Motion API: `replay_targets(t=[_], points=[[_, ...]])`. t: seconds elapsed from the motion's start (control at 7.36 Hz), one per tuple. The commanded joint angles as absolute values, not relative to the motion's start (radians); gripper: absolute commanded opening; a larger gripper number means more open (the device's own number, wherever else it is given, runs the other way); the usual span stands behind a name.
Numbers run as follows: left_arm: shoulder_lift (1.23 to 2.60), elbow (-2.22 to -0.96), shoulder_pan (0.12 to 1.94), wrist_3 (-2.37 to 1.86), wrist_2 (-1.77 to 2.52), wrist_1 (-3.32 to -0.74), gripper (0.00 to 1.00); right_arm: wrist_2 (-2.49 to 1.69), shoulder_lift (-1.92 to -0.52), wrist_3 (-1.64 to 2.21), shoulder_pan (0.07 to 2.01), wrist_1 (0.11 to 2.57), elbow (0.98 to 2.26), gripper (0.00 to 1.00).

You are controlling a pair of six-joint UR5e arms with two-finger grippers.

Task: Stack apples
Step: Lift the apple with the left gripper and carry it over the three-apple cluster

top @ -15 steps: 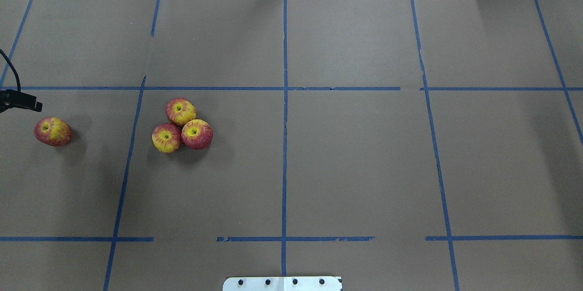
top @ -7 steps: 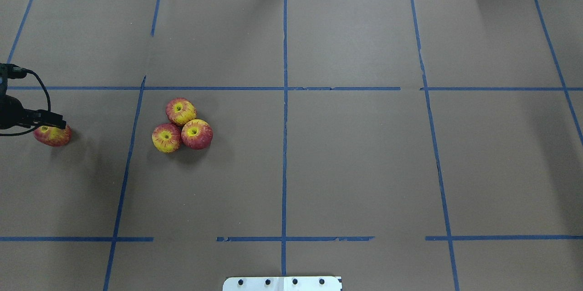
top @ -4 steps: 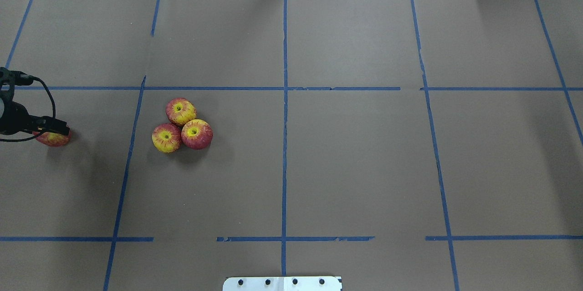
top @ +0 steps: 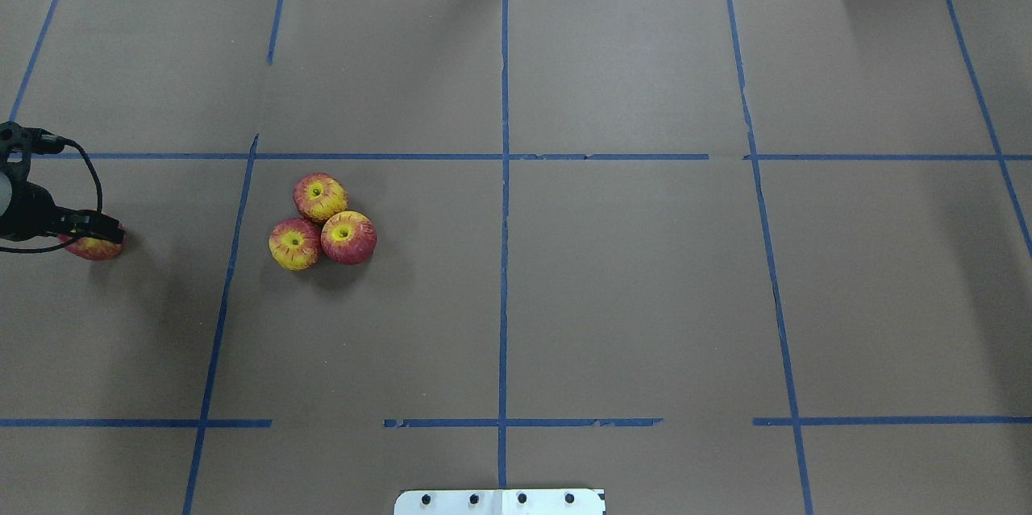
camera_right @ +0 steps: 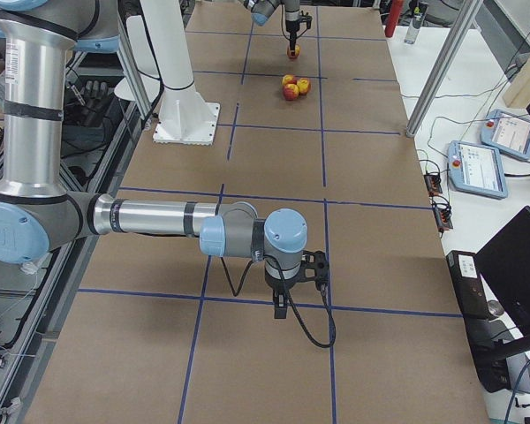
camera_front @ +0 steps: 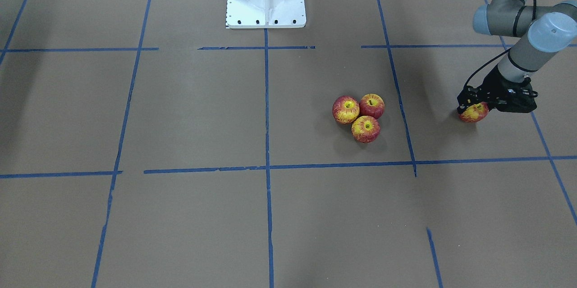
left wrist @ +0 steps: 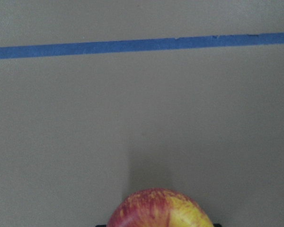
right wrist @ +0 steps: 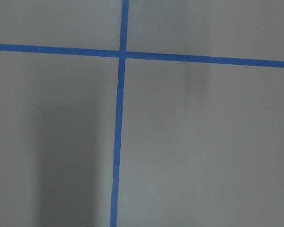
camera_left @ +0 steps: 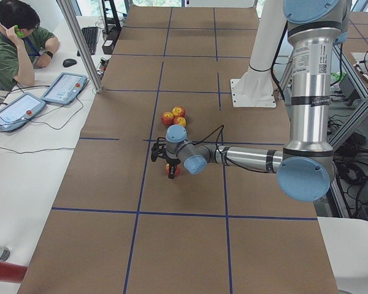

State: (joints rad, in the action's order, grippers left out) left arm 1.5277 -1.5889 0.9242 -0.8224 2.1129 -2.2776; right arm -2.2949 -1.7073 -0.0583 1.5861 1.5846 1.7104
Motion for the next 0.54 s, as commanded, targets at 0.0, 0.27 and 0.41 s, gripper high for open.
replay_targets(t=[0.0,0.27,0.41], points=[[1.532,-1.653,0.927,-0.824,2.137,-2.232,0.32,-2.295,-1.707,-0.058,1.586,1.585,1.710,1.00],[1.615,-1.786,0.930,-0.839,2.134,-1.976,0.31,-2.295,-1.707,-0.058,1.586,1.585,1.710,1.00],[1.681,-1.830,0.928,-0.889,2.132,-1.862,0.31,-2.295,-1.707,-0.058,1.586,1.585,1.710,1.00]])
